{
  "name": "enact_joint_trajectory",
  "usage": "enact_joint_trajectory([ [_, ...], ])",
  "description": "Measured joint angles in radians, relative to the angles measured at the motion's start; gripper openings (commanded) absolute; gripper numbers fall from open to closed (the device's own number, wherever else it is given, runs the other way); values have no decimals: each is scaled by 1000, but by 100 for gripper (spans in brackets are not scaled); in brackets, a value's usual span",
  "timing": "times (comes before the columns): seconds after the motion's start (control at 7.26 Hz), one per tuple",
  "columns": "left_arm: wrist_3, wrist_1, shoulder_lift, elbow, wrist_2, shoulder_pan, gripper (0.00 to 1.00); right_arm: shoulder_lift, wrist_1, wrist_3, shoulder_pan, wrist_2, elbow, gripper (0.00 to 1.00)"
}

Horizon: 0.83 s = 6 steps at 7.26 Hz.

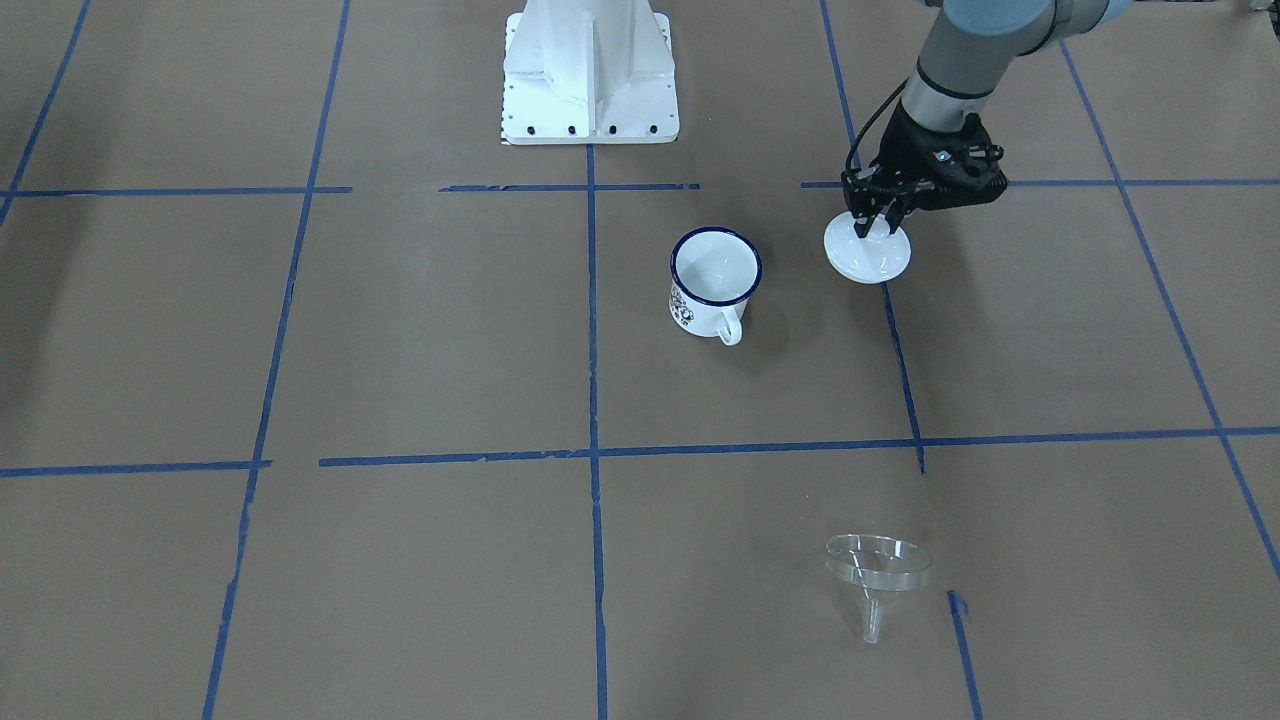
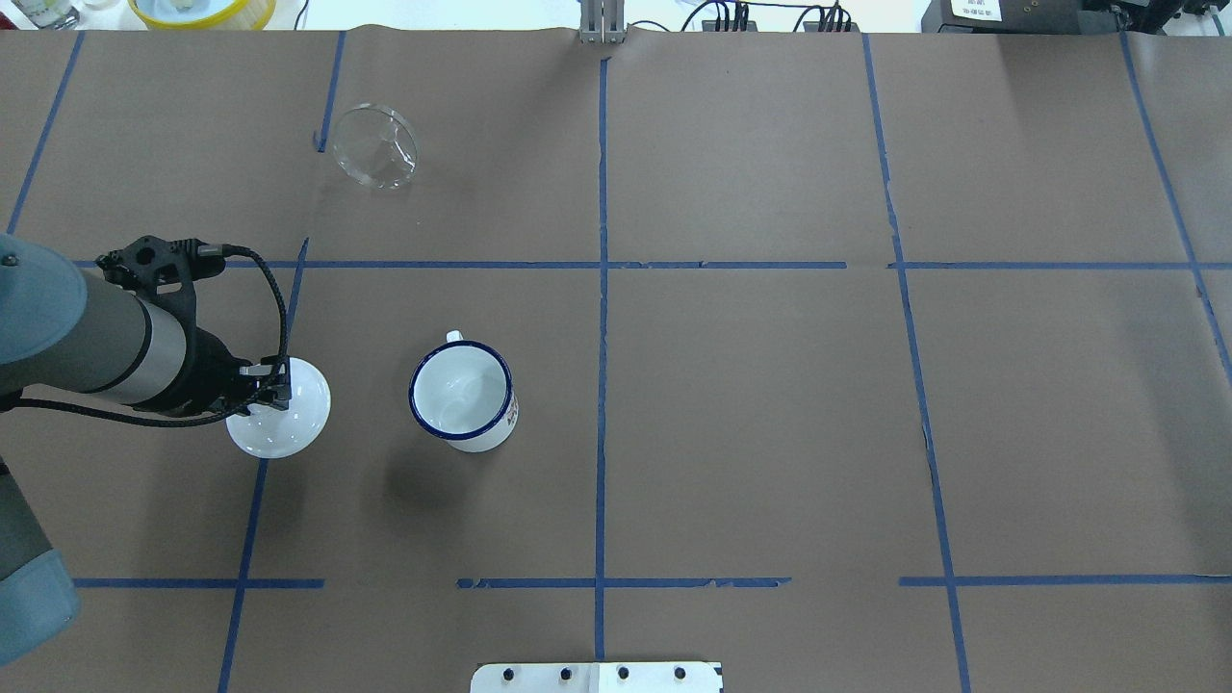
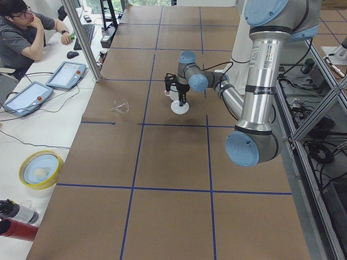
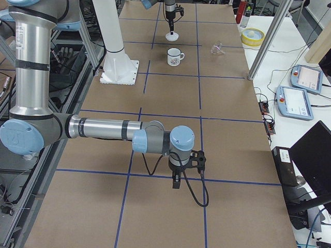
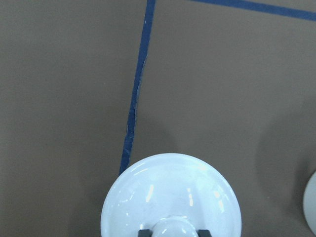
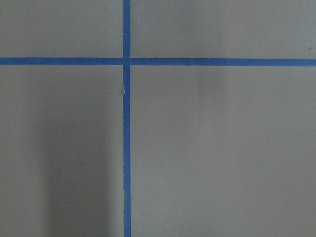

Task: Remove funnel from cup
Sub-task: 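Lift the lid with the left gripper and carry it over the mug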

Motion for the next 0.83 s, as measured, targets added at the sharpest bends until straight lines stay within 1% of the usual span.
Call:
enact_joint_trajectory([
  [0.14,-43,100,-91,-20,-1,1,0,0,0,0,0,0,0,100],
  [0.28,-86,203,-213,1,-2,5,0,0,0,0,0,0,0,100],
  [0.41,-133,277,-336,58,-4,10,0,0,0,0,0,0,0,100],
  [0.55,-174,309,-425,131,-6,18,0,0,0,0,0,0,0,100],
  [0.69,-196,315,-476,197,-7,27,0,0,0,0,0,0,0,100],
  [0.83,-205,305,-501,246,-6,36,0,0,0,0,0,0,0,100],
])
